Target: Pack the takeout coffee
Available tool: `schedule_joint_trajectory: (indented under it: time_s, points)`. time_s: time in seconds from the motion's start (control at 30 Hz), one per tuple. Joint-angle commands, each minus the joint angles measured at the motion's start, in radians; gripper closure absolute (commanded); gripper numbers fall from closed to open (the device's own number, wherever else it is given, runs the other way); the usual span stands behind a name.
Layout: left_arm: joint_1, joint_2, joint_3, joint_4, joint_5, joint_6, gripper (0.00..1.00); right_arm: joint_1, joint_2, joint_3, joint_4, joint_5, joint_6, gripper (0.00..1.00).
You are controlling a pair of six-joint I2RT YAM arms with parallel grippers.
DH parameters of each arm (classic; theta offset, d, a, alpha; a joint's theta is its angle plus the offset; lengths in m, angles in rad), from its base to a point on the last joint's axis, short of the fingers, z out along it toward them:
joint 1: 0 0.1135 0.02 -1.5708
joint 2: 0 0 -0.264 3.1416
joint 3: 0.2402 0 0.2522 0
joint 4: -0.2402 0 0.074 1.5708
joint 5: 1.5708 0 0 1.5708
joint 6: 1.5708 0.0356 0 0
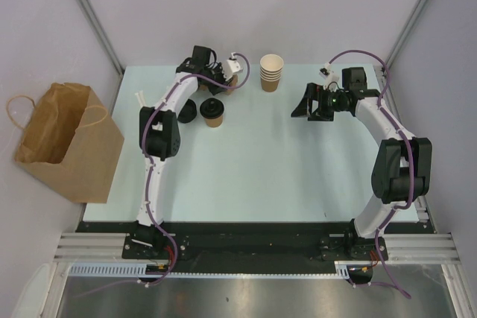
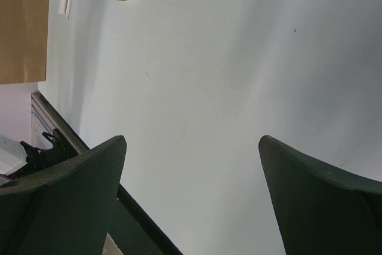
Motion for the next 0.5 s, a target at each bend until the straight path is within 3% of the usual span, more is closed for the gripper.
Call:
schedule_joint_trajectory:
  time_s: [0.0, 0.27, 0.47]
  points:
    - [0.005, 0.017, 0.039, 0.009, -0.014, 0.04, 0.77, -0.005, -0.006, 0.041, 0.013, 0.003, -0.019, 0.01]
    - [-0.021, -0.022, 0.033, -0.009, 0.029, 0.01, 0.99, -0.005, 0.002, 0.042, 0.031, -0.004, -0.006, 0.01]
    - [-0.055, -0.029, 0.034, -0.022, 0.021, -0.044, 1.0, -0.003, 0.002, 0.042, 0.033, -0.004, -0.005, 0.01]
